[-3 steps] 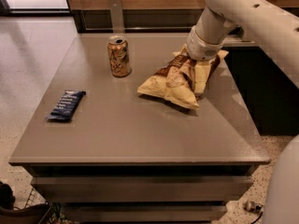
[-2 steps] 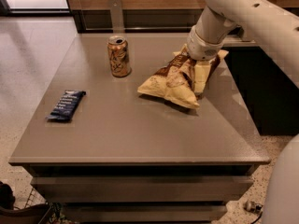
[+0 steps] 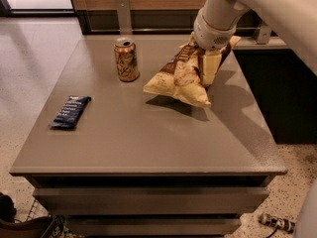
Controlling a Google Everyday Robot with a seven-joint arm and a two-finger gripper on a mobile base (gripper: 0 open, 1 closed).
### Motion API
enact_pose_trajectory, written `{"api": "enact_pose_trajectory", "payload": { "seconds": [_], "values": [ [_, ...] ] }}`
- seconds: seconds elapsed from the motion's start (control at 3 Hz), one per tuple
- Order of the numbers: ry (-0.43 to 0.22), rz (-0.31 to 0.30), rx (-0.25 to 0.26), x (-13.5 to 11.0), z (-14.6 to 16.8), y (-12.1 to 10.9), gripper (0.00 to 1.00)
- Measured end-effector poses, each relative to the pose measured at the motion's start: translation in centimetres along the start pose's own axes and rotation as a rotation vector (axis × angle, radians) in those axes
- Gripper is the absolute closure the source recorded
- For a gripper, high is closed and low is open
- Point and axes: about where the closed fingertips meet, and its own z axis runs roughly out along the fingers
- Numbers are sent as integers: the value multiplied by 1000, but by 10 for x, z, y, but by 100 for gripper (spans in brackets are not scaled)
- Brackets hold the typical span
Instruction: Pick brown chip bag
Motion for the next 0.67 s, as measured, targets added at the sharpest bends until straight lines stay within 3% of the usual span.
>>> {"api": "enact_pose_trajectory", "payload": {
  "seconds": [0.67],
  "values": [
    [82, -70, 134, -25, -76, -20, 100]
  ]
}}
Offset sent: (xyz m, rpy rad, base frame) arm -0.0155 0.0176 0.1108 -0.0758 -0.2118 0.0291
